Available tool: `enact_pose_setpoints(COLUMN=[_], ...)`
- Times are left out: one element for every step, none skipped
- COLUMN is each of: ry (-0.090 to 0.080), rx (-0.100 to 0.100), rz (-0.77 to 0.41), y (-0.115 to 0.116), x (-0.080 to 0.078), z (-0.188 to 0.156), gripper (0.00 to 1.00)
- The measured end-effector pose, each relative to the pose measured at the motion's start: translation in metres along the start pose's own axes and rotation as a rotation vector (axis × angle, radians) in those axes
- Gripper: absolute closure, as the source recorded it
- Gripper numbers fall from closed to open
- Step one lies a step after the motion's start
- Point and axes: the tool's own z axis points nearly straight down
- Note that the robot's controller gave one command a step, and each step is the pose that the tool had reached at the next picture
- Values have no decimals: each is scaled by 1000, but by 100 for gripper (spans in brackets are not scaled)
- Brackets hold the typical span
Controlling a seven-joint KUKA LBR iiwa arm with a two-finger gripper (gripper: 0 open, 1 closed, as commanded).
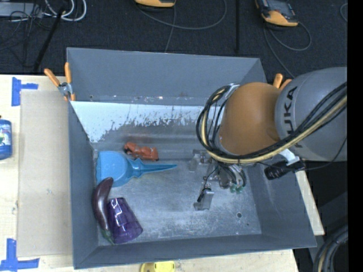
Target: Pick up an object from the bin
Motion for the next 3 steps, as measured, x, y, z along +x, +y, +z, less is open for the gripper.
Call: enact_pose_setpoints(ry=[-3,0,0], rx=[6,2,3], rz=[176,20,21], y=[-51,73,73], x=[-44,-38,-39], z=[26,36,36], gripper=[0,100,100])
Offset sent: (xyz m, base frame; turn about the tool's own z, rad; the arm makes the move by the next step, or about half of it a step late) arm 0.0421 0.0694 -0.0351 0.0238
